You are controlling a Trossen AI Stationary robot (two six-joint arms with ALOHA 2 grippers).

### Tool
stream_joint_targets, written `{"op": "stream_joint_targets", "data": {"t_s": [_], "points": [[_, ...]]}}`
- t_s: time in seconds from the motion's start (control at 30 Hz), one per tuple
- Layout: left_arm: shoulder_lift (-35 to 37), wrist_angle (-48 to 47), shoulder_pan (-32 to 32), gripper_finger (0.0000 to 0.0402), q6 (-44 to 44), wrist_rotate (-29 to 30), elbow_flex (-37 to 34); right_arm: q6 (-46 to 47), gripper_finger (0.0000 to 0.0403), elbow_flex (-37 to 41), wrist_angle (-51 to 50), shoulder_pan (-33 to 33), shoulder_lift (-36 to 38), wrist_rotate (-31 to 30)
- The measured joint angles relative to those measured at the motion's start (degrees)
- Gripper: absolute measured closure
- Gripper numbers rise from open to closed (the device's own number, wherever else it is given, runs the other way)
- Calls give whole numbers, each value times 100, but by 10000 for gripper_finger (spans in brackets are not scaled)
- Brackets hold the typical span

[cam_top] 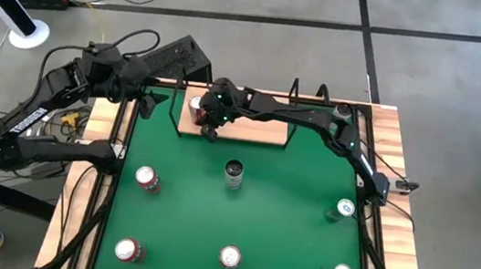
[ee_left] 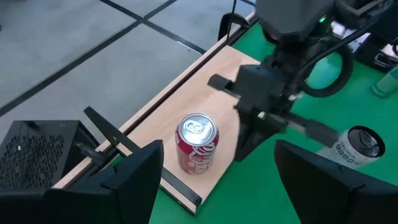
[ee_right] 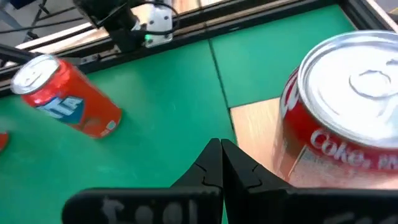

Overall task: Place canned beverage on shelf
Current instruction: Put the top red-white soda can on the shelf

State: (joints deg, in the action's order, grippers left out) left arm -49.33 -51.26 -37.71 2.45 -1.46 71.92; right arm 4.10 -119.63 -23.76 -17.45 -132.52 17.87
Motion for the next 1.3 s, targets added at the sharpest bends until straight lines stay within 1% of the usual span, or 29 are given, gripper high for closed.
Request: {"op": "stream_joint_targets", "data": {"t_s": [0.13,0.23,0.4,0.8,0.93,1.03,1.2,1.3], "points": [[-25,-66,0,113,-10,36,0,-2,386,-339,-281,-36,-259,-118],[-38,-84,0,113,-21,34,2,-6,386,-387,-469,-59,-298,-153],[-40,-135,0,113,-78,36,2,-22,386,-387,-347,-124,-298,-457],[-43,-186,0,113,-132,38,2,144,386,-385,200,-394,-298,-617],[-43,-215,0,113,-126,38,3,238,386,-385,83,-439,-298,-612],[-43,-230,0,113,-126,39,4,254,386,-385,-20,-389,-298,-606],[-43,-244,0,113,-39,39,4,233,386,-385,84,-214,-296,-553],[-40,-293,0,113,1,39,4,166,387,-385,136,-126,-296,-713]]}}
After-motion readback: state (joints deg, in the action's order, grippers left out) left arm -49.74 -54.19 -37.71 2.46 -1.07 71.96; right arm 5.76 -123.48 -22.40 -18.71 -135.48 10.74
